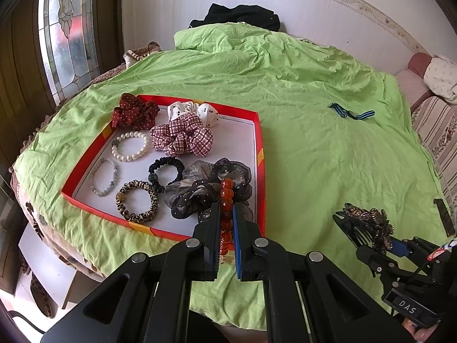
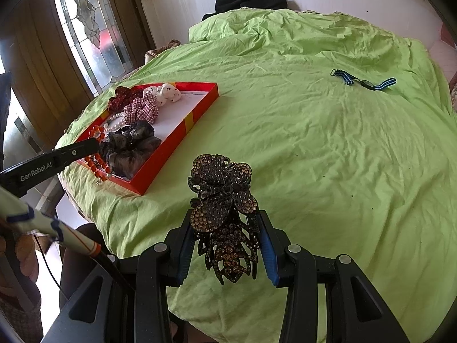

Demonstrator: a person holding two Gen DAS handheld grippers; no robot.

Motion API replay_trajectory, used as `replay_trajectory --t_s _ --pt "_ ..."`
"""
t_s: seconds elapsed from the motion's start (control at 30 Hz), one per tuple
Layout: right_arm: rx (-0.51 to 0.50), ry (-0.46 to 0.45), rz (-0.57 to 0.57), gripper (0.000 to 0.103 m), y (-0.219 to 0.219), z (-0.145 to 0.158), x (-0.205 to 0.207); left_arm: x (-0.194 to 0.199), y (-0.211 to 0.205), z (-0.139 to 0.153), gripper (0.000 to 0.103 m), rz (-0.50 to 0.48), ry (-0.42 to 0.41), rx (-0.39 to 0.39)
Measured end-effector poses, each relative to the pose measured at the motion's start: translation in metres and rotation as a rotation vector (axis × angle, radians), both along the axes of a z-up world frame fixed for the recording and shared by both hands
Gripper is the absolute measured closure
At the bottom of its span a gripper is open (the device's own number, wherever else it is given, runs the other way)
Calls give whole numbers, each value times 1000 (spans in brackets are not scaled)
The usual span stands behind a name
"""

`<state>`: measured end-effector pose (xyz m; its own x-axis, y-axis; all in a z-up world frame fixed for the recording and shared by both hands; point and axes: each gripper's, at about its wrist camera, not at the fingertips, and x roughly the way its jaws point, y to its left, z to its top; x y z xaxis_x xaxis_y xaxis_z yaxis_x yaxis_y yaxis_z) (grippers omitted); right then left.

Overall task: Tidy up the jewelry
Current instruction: 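Hold the bead bracelet over the tray while the right tool brings the clip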

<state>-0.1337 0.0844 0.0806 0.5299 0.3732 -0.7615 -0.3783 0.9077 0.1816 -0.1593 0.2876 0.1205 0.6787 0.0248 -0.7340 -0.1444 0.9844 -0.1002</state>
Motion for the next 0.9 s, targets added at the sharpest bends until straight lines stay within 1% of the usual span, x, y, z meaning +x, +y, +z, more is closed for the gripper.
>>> replay_trajectory --t_s 0.17,0.37,0.67,0.8,0.9 --pt "-3 -2 3 58 2 1 -1 -6 5 8 96 -8 -24 -25" --pt "0 -3 4 58 2 2 -2 -11 16 17 96 13 -44 -30" --pt "4 -5 1 58 1 3 -3 -18 35 32 96 38 -74 -75" --pt "5 -13 -10 58 -2 6 -4 -20 38 38 96 39 -91 -79" --pt "22 -16 -29 58 -8 8 -5 -18 35 40 96 34 -89 -79"
